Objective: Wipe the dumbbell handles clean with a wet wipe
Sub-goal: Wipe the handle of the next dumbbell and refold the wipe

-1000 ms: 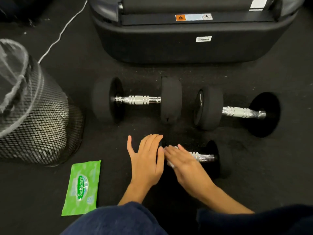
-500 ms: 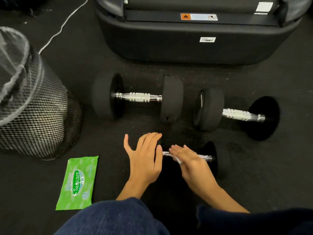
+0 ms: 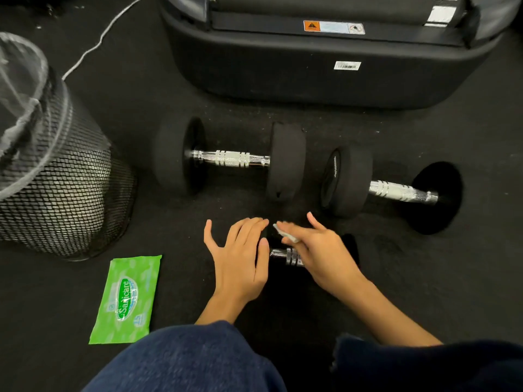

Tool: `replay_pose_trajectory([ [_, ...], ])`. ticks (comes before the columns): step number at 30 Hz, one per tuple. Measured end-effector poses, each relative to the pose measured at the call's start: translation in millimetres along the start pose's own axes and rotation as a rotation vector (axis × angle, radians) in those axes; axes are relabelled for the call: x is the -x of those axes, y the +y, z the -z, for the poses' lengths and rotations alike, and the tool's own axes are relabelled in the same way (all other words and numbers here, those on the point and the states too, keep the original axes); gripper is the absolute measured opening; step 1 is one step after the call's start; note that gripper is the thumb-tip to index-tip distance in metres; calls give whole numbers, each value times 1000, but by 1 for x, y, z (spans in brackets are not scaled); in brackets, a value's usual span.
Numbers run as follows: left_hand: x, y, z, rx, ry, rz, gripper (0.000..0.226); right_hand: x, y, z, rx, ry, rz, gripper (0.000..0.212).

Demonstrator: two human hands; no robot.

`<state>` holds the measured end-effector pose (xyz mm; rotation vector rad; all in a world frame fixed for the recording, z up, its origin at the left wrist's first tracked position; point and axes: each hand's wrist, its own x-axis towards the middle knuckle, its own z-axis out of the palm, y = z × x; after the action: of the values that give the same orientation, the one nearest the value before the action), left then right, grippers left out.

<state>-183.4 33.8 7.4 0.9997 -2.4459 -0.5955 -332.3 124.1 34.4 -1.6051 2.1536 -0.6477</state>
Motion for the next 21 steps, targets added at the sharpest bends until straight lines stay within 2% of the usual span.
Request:
replay_pose_trajectory([
  [2, 0, -1, 1, -9, -2, -6, 40, -3, -8, -10, 51, -85, -63, 42],
  [7, 1, -3, 1, -8, 3, -39, 39, 21, -11, -16, 38, -132, 104, 50],
  [11, 2, -1, -1, 34, 21, -13, 41, 12, -4, -12, -29, -75, 1, 42],
  [16, 5, -4, 0, 14, 31, -62, 42, 21, -8, -20, -106, -53, 104, 38],
  [21, 7, -4, -2, 36, 41, -57, 43, 15, 0, -17, -42, 3, 47, 30],
])
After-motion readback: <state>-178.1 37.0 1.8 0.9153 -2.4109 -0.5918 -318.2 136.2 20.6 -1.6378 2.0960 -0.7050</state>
